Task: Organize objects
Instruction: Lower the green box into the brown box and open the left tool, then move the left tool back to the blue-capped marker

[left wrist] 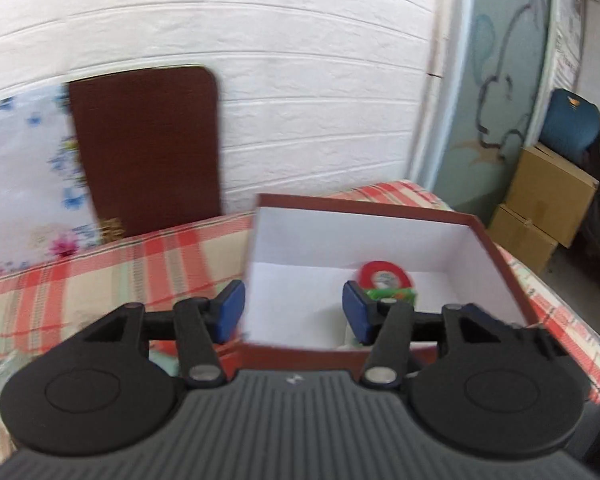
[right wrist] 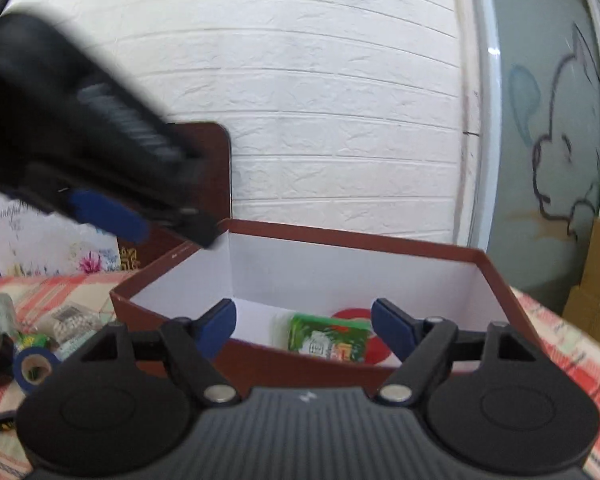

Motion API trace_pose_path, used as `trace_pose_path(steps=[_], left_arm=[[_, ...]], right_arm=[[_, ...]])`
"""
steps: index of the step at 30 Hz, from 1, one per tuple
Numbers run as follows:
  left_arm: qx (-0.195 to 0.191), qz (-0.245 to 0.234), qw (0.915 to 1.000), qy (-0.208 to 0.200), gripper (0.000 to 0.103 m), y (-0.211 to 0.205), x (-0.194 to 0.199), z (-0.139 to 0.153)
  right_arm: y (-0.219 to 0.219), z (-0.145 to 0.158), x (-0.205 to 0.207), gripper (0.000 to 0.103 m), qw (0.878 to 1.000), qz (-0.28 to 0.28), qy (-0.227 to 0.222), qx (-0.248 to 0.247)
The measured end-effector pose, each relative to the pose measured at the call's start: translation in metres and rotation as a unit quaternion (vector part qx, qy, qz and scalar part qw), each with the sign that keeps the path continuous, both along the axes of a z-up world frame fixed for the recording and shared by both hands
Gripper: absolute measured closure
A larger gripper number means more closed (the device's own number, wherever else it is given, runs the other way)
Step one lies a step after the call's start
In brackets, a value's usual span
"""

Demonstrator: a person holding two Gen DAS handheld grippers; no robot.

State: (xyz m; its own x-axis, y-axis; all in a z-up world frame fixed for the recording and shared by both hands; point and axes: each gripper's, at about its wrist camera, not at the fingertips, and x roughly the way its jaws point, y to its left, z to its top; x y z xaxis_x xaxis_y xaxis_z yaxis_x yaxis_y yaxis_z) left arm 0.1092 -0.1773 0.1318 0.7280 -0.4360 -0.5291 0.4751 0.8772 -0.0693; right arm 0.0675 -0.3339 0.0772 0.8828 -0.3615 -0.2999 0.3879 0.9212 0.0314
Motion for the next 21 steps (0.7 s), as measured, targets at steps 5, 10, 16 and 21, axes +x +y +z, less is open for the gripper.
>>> trace_pose_path(steps=[5,10,16,21], left_arm=[[-0.015,0.098,0.9945,0.033,0.047,0.095,-0.009,-0.012],[-0.004,0.185,0.9794,0.080,0.048,0.171,-0.012,-0.035],[-0.016,0.169,0.9783,0.118,0.049,0.198,-0.030,-0.064],[-0.007,0.100,0.9861,0.132,0.049,0.187,-0.040,-0.083]], right_arm=[[0.023,0.001,-0.028,0.025,0.998,0.039,-0.033,0.028],[0.081,-0.019,-0.022,0.025,0.985,0.155,0.048,0.051],[0.145,-0.032,-0.001,0.031,0.959,0.241,0.126,0.077],[0.127,-0.037,0.029,0.057,0.960,0.198,0.157,0.124]])
